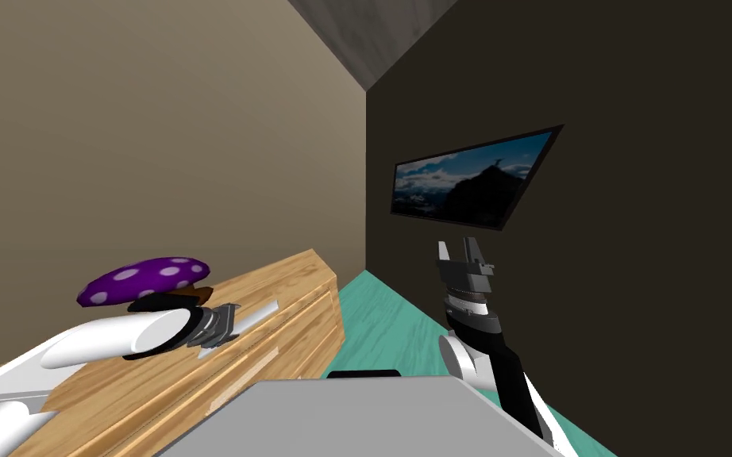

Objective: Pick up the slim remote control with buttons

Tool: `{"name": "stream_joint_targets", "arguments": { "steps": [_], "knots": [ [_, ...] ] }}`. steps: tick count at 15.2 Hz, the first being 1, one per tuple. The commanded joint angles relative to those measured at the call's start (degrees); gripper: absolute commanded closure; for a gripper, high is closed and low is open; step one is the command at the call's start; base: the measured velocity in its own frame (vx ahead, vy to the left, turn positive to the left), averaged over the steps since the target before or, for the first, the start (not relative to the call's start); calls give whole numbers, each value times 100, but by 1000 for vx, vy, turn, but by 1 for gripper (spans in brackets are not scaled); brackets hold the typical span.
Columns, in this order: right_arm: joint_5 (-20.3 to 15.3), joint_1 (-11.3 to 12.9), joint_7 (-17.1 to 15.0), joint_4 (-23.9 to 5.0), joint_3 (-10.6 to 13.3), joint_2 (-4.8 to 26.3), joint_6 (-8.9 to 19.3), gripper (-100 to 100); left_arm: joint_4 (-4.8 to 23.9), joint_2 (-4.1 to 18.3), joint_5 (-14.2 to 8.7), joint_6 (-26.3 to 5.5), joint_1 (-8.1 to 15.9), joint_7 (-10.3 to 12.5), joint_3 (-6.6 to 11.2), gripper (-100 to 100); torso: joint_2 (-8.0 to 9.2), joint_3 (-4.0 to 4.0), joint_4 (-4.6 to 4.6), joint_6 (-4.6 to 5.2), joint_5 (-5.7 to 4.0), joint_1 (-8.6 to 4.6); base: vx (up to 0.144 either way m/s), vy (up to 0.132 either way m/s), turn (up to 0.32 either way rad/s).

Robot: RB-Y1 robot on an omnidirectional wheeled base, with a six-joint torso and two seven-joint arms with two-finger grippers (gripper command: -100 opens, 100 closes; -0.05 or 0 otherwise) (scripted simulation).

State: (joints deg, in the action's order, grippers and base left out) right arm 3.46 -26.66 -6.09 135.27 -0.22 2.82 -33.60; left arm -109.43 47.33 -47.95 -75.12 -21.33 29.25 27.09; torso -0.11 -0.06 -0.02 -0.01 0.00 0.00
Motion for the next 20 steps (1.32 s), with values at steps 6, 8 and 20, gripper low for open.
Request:
{"name": "stream_joint_targets", "arguments": {
  "steps": [6, 8, 20],
  "knots": [
    [0, 0, 0, 0, 0, 0, 0, 0, 191, 167, -265, -838, -1, 237, 138, -100, -4, -2, -1, 1, 0, 2, 41, 4, -88],
    [0, 0, 0, 0, 0, 0, 0, 0, 282, 235, -376, -1128, 0, 335, 188, -100, -3, -2, 0, 1, 0, 2, 46, 10, -97],
    [0, 0, 0, 0, 0, 0, 0, 0, 659, 444, -789, -2347, -26, 699, 334, -100, -6, -4, -1, 0, 2, 8, 43, 17, -78]
  ]
}}
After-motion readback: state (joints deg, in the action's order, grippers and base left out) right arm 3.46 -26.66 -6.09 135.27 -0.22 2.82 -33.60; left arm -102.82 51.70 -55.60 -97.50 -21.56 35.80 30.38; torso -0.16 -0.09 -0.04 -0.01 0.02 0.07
